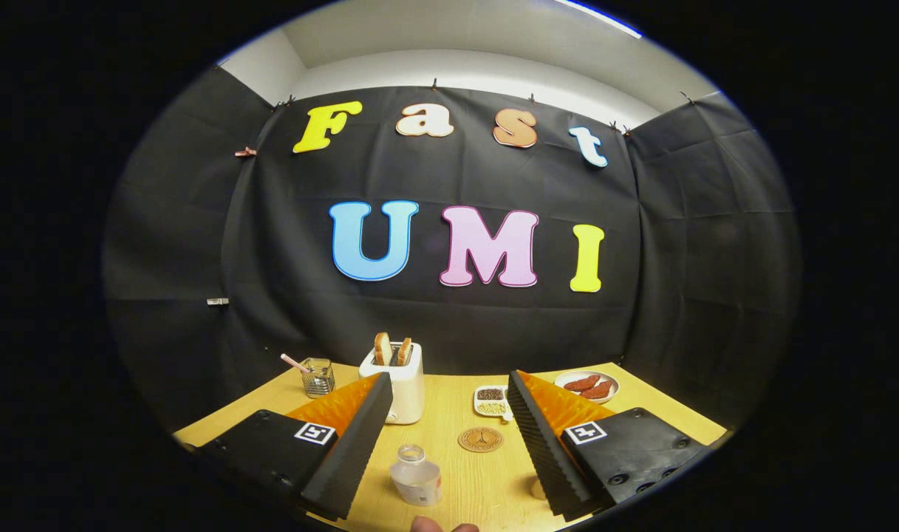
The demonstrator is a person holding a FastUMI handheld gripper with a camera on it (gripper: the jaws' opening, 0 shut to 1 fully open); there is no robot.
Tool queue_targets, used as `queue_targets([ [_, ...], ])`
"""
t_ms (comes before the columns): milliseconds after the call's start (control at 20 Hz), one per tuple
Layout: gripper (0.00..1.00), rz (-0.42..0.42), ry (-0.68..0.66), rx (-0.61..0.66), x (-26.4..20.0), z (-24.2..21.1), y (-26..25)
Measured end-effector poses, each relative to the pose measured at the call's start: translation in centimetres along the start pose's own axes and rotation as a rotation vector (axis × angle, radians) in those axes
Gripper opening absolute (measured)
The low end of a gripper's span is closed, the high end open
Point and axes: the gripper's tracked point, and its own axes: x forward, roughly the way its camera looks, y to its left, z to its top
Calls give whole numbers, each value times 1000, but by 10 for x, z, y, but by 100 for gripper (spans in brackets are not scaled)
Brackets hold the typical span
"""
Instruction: Take the bottle from table, then pour the juice into the cup, finally place the bottle on the coaster
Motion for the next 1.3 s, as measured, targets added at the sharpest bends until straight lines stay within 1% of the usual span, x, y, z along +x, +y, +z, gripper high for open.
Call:
queue_targets([
  [150, 96, 4, 15, 1, 4, -26, 17],
  [300, 96, -8, -1, -15, 10, -51, 28],
  [500, 96, -9, 36, -27, 21, -104, 41],
  [750, 96, -51, 82, -4, 31, -168, 38],
  [850, 97, -54, 88, 5, 37, -188, 39],
  [1000, 96, -45, 101, -2, 41, -206, 42],
  [1150, 96, -41, 111, 3, 44, -214, 40],
  [1250, 78, -48, 111, 28, 44, -213, 37],
  [1300, 77, -48, 122, 40, 45, -214, 37],
])
